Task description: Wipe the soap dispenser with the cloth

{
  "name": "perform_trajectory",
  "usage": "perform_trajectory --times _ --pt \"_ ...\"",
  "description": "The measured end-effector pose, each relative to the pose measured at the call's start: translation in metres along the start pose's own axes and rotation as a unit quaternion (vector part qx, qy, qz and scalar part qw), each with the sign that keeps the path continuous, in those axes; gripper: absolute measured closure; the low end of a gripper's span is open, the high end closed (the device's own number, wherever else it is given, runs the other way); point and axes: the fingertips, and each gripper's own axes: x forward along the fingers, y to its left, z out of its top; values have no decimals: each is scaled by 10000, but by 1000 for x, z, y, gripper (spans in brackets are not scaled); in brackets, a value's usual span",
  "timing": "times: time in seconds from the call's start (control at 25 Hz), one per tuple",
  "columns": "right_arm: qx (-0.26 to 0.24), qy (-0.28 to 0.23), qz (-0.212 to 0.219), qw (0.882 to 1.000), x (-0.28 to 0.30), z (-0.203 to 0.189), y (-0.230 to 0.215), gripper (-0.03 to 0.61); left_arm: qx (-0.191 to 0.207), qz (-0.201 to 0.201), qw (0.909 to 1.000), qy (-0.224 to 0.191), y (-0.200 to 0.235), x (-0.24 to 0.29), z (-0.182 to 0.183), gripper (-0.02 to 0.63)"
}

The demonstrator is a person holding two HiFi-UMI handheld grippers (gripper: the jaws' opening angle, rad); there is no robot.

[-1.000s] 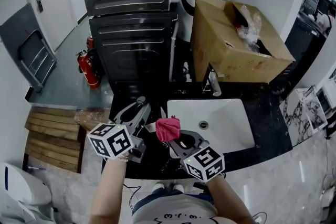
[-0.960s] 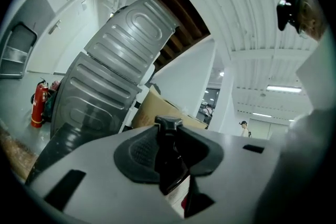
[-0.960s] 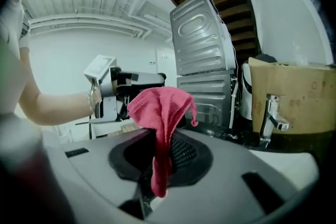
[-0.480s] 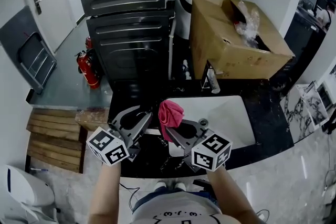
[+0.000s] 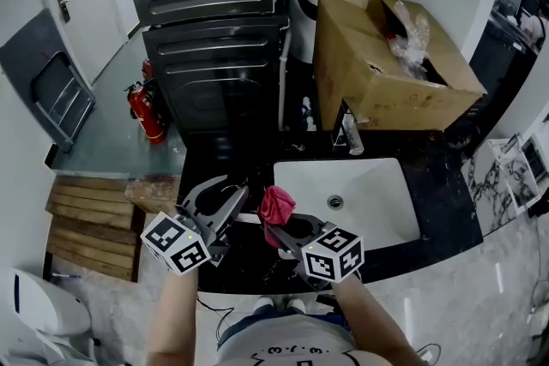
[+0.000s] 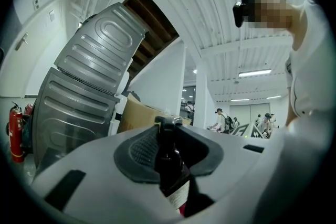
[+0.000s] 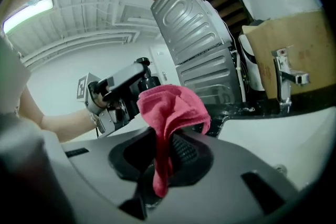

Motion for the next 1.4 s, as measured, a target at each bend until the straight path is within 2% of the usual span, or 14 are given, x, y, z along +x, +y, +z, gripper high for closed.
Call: perform_trajectory --times 0.24,0.36,0.44,0.52,0.64,0.92,1.08,1.2,1.4 --pt "551 -844 34 9949 -19 37 -16 517 42 -255 9996 85 -4 -4 -6 509" --pt "650 -1261 359 9892 -24 63 -11 517 105 -382 9991 170 -10 -3 -11 509" --pt "646 -1346 577 9871 -20 71 -4 517 153 -488 9985 191 -14 -2 -12 509" --pt "625 -1298 640 9875 -13 71 -1 517 188 -584 9980 182 -18 -2 -10 509" --pt "856 -1156 553 9881 -5 61 -9 517 220 -596 9978 204 -18 -3 -10 509" --pt "1336 -324 96 9905 11 4 -34 517 277 -703 9967 312 -21 -2 -19 509" --pt "1552 124 -431 9869 5 -21 -56 517 386 -720 9951 565 -18 8 -38 510" --pt "1615 106 -741 9840 -8 -25 -73 517 645 -683 9917 881 -15 18 -64 511" --pt "1651 -118 -911 9820 -25 -17 -87 517 1094 -704 9826 1324 -17 31 -104 511"
